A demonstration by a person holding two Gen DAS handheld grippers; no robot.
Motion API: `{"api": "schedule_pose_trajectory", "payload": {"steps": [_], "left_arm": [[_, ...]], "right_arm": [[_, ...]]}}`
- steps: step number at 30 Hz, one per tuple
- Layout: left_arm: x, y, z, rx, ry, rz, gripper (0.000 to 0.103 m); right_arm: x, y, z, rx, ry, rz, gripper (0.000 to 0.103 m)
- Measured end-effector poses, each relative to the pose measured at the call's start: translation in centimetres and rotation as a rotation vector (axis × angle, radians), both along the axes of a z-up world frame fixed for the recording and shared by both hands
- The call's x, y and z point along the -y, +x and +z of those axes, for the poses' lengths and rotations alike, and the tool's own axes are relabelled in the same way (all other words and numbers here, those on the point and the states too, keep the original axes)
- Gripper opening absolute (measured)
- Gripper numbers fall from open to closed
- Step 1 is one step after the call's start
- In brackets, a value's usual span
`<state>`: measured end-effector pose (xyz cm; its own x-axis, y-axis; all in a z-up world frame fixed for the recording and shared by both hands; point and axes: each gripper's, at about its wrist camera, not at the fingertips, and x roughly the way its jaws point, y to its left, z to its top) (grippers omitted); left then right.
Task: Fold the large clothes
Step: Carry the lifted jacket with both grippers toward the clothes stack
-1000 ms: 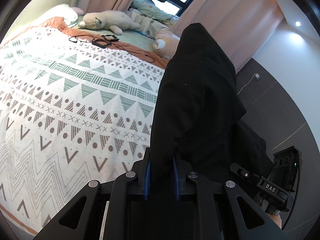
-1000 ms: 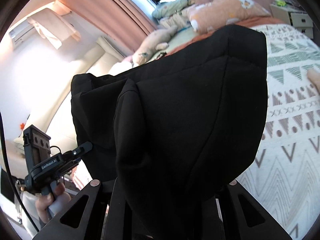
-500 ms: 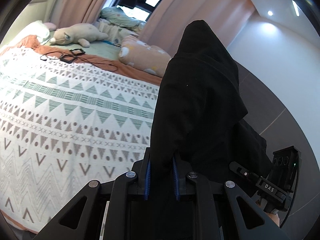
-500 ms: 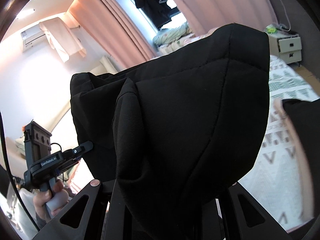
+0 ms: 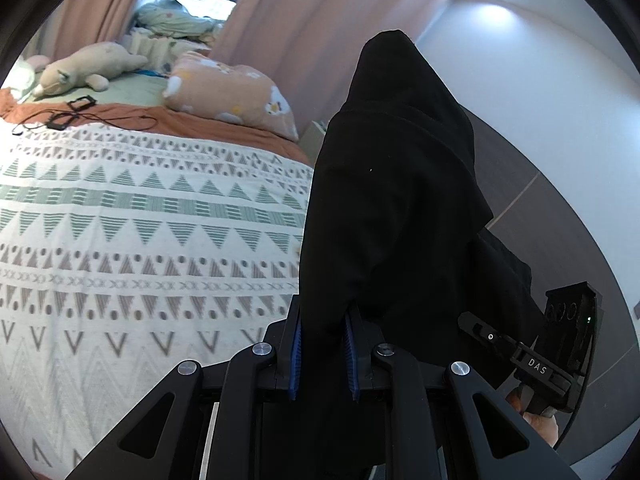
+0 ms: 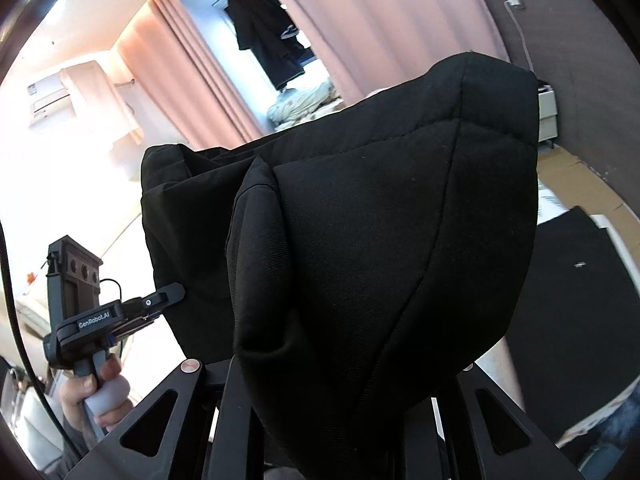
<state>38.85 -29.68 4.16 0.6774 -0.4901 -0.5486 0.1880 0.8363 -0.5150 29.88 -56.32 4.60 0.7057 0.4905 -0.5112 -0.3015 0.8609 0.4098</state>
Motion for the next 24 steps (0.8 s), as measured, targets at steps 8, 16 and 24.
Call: {"api": "schedule_pose_trajectory", "payload": {"steps": [8,16,24], "left_arm": [[8.8,2.0,-0.5,-0.017,-0.030,-0.120,0.018],[16.7,3.6,-0.6,-0.035,-0.073,-0.250,0.018],[20.9,6.1,-1.9,-0.073,-0.076,-0.319,0.018]], "right_arm": [[6.6,-2.5,2.3,0.019,-0.065,-0.086,0.019],[12.0,-5.1,5.1,0.043,-0.149,-0.194,0.019],[15.0,-3.6,5.8,0.031,-0.183,-0.258,0.019]]}}
